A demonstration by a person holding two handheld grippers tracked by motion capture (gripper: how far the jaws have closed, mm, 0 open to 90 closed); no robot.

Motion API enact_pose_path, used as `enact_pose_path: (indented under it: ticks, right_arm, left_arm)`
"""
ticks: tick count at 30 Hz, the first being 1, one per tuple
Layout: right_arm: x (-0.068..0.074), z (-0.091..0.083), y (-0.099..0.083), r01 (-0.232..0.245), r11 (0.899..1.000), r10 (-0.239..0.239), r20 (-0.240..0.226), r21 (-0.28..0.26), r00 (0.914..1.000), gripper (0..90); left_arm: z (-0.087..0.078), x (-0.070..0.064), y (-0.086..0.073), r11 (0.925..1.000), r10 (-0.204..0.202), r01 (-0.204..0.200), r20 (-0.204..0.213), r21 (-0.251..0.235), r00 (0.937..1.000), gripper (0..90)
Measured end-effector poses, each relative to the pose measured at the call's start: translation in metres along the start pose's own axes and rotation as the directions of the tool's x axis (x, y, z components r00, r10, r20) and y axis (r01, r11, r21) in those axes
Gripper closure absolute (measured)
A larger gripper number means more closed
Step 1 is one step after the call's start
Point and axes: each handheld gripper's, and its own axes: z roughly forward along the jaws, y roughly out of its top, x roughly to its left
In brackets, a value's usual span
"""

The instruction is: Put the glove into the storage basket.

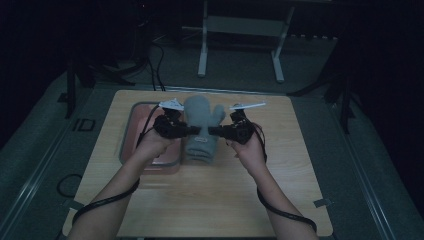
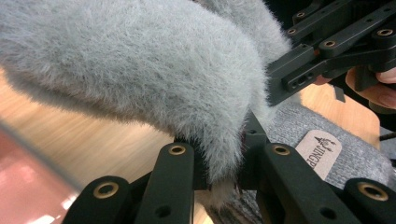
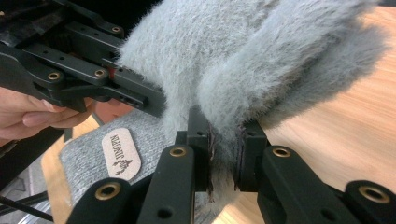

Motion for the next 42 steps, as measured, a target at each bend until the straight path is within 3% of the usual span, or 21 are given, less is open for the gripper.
enact_pose_path:
  ticks: [4,11,16,22,27,33,38,40,41,42]
  right_arm:
    - [0.015,0.019,0.012,0.02,1.0,-0.019,-0.024,0.008,0.9995,79.8]
    - [0.033,0.052,0.028,0.035,0.999,-0.033,-0.059,0.036,0.9977,79.8]
    - [0.047,0.074,0.037,0.043,0.998,-0.039,-0.082,0.049,0.9958,79.8]
    - [0.061,0.1,0.043,0.067,0.995,-0.059,-0.109,0.071,0.9923,79.7]
    - [0.061,0.113,0.041,0.06,0.994,-0.051,-0.104,0.089,0.9932,79.7]
    - [0.049,0.131,0.031,0.032,0.991,-0.022,-0.078,0.132,0.9967,79.6]
    - [0.039,0.151,0.023,0.028,0.981,-0.022,-0.032,0.191,0.9992,79.5]
    - [0.038,0.155,0.022,0.03,0.979,-0.025,-0.024,0.203,0.9994,79.5]
    - [0.037,0.161,0.021,0.032,0.974,-0.032,-0.004,0.224,0.9995,79.5]
    - [0.037,0.163,0.021,0.037,0.971,-0.039,0.004,0.235,0.9992,79.5]
  left_arm:
    - [-0.023,0.013,-0.007,1.0,-0.008,0.008,-0.028,0.004,0.9996,80.3]
    - [-0.048,0.029,-0.017,0.9993,-0.034,0.035,-0.067,0.012,0.9971,80.3]
    - [-0.072,0.044,-0.028,0.9975,-0.067,0.069,-0.098,0.015,0.9929,80.3]
    - [-0.089,0.057,-0.041,0.9941,-0.097,0.103,-0.126,0.035,0.9873,80.2]
    - [-0.085,0.064,-0.048,0.9908,-0.116,0.124,-0.137,0.053,0.9837,80.1]
    - [-0.066,0.074,-0.061,0.9831,-0.146,0.161,-0.153,0.088,0.9774,80.1]
    - [-0.047,0.083,-0.069,0.9687,-0.165,0.195,-0.193,0.153,0.9673,80.1]
    - [-0.044,0.084,-0.07,0.9666,-0.162,0.196,-0.2,0.165,0.9663,80.0]
    - [-0.039,0.086,-0.072,0.9617,-0.169,0.208,-0.214,0.178,0.9621,80.0]
    - [-0.037,0.088,-0.073,0.9609,-0.162,0.204,-0.219,0.187,0.9622,80.0]
